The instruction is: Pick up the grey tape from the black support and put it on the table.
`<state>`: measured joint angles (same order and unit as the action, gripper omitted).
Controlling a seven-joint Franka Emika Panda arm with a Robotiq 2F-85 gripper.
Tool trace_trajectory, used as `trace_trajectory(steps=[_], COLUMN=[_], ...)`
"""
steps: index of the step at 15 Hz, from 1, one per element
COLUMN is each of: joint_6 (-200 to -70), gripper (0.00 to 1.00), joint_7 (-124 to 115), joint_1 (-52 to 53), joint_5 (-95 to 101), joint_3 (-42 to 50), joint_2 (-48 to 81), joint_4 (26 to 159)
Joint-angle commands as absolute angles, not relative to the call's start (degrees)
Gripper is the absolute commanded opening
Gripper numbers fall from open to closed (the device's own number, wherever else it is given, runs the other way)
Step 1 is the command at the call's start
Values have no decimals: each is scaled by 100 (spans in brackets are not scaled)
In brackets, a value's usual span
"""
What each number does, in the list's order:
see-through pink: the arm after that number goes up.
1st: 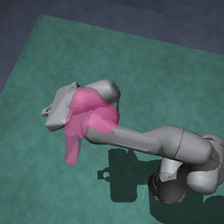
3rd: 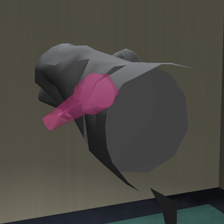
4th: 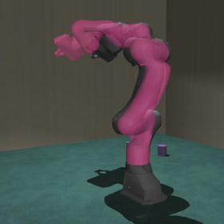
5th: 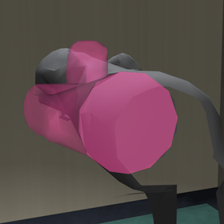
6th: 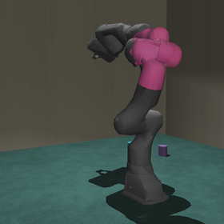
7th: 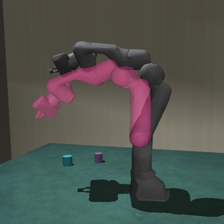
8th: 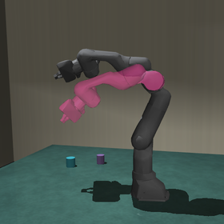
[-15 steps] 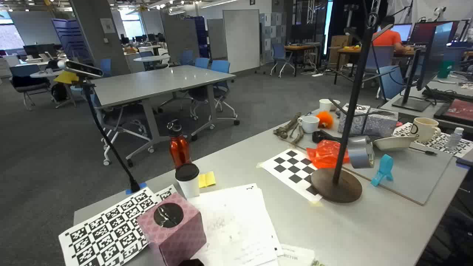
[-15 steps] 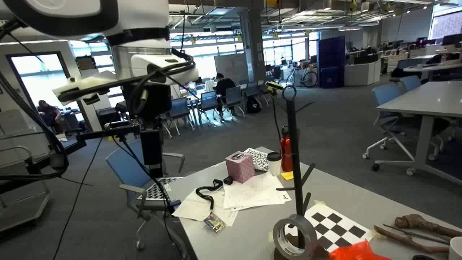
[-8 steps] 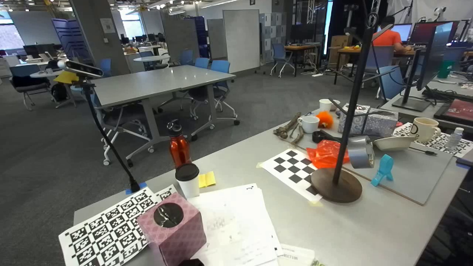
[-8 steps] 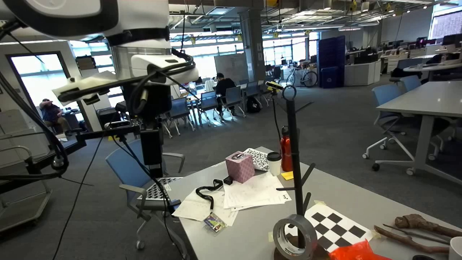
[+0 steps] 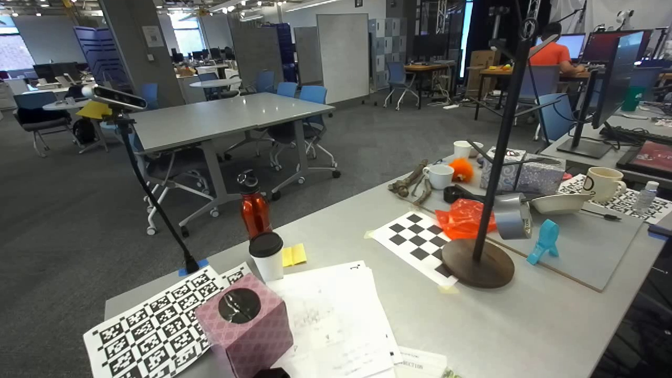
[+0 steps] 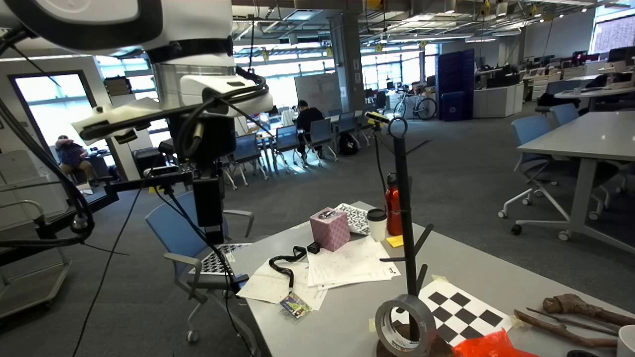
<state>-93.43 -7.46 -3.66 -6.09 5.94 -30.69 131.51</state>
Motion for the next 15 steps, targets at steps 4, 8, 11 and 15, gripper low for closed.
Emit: trace_trajectory(steps=[4, 8, 11, 15], joint_6=[-9323, -9384, -9511, -9847], gripper=[100, 100, 100, 100], joint_7=[-704, -614, -427, -257], joint_1=[-470, -472, -456, -452], joint_5=[-646, -594, -552, -426], joint_3=[514, 532, 574, 561], joint_2=[-3058, -2972, -2822, -2576], joint_4=[13135, 13098, 13140, 13272])
